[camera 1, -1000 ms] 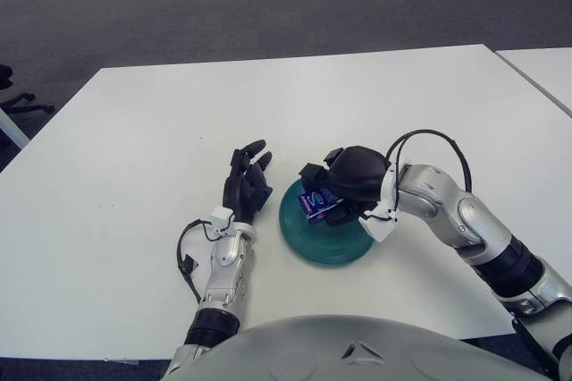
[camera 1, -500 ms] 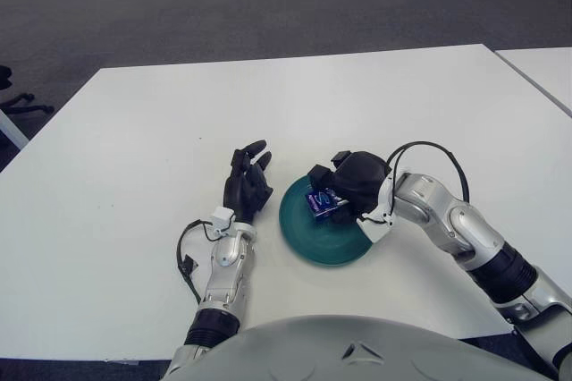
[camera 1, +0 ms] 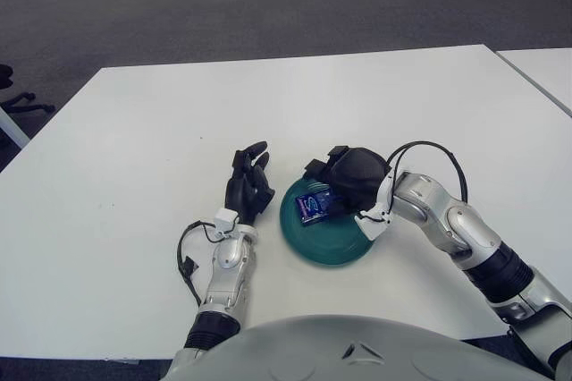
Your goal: Put the gum into the plate.
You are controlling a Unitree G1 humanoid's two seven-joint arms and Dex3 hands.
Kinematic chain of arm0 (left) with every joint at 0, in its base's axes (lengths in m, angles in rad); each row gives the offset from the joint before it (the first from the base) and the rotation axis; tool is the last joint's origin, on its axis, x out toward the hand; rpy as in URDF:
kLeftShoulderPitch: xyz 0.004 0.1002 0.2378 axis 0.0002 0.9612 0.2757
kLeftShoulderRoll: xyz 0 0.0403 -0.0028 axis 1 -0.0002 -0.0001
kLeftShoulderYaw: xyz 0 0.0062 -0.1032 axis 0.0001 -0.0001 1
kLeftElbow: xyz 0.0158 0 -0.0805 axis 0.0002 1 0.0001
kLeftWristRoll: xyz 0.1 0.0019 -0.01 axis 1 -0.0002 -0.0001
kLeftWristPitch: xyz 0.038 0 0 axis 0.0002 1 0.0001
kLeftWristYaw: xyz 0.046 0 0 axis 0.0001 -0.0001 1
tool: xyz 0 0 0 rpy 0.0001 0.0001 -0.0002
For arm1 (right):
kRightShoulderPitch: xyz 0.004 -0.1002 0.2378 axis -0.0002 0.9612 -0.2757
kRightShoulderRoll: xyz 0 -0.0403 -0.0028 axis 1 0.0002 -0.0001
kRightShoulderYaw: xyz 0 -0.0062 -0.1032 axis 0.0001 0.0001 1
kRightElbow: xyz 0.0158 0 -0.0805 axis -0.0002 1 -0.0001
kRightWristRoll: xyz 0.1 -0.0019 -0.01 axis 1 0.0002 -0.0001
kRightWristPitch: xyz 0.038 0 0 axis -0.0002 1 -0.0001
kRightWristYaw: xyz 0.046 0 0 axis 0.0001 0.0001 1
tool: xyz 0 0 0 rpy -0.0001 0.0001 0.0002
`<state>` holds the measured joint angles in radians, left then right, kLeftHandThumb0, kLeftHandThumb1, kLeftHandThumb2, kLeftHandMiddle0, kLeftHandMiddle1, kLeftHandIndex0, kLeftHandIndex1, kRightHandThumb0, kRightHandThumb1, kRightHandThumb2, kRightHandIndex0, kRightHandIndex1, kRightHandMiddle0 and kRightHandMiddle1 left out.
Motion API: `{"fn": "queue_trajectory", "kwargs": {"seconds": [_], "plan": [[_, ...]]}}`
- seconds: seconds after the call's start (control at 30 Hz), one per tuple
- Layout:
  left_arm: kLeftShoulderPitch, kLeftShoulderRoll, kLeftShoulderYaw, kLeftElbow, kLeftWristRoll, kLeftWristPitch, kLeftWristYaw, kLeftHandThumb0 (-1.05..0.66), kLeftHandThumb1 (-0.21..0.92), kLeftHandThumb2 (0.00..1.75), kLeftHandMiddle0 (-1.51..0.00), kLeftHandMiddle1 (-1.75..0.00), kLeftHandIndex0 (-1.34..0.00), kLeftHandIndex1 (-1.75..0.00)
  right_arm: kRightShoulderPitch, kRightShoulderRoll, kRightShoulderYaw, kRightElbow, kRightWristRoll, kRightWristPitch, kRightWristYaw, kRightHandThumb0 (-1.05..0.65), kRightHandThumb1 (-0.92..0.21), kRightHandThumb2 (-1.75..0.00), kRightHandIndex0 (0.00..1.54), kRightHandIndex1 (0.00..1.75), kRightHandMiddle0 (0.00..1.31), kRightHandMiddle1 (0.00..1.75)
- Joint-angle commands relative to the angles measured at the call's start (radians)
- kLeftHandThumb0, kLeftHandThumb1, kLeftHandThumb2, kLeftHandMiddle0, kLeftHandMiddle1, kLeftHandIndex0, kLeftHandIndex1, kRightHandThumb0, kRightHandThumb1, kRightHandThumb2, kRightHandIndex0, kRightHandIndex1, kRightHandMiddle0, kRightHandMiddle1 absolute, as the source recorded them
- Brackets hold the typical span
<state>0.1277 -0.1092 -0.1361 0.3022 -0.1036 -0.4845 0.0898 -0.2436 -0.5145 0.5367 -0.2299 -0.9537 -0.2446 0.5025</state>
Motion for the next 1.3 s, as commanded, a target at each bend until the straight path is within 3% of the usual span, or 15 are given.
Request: {"fn": "queue_trajectory", "kwargs": {"seconds": [0.0, 0.47, 0.67, 0.97, 1.03, 1.27], "plan": [[0.015, -0.059, -0.003, -0.010, 0.014, 0.024, 0.017, -0.84, 0.92, 0.99, -0.32, -0.40, -0.09, -1.02, 0.012, 0.012, -0.012, 0.012, 0.007, 0.013, -0.010, -0.82, -0.92, -0.90, 0.33, 0.13, 0.00, 0.45], [0.020, -0.050, -0.004, -0.017, 0.047, 0.019, 0.031, -0.84, 0.92, 1.03, -0.36, -0.41, -0.12, -1.00, 0.056, 0.047, -0.045, -0.026, 0.086, 0.104, 0.053, -0.95, -0.92, -0.91, 0.25, 0.02, 0.00, 0.26], [0.019, -0.052, -0.002, 0.001, -0.002, 0.011, -0.014, -0.87, 0.92, 1.03, -0.34, -0.39, -0.10, -0.99, 0.117, 0.109, -0.091, -0.054, 0.165, 0.186, 0.029, -0.97, -0.92, -0.92, 0.27, 0.03, 0.00, 0.27], [0.024, -0.053, 0.013, 0.003, -0.094, 0.000, -0.098, -0.89, 0.92, 0.93, -0.38, -0.39, -0.11, -1.00, 0.216, 0.260, -0.211, -0.010, 0.413, 0.282, -0.091, -0.99, -0.92, -0.96, 0.28, 0.02, 0.00, 0.33], [0.032, -0.050, 0.009, -0.022, -0.073, -0.001, -0.082, -0.89, 0.92, 0.91, -0.40, -0.40, -0.13, -1.02, 0.229, 0.325, -0.269, 0.008, 0.485, 0.306, -0.158, -0.96, -0.92, -0.95, 0.29, 0.02, 0.00, 0.37], [0.039, -0.035, 0.014, -0.032, -0.005, -0.001, -0.040, -0.90, 0.92, 0.91, -0.38, -0.40, -0.18, -1.04, 0.247, 0.471, -0.402, 0.054, 0.671, 0.315, -0.321, -0.87, -0.92, -0.91, 0.34, 0.03, 0.00, 0.56]]}}
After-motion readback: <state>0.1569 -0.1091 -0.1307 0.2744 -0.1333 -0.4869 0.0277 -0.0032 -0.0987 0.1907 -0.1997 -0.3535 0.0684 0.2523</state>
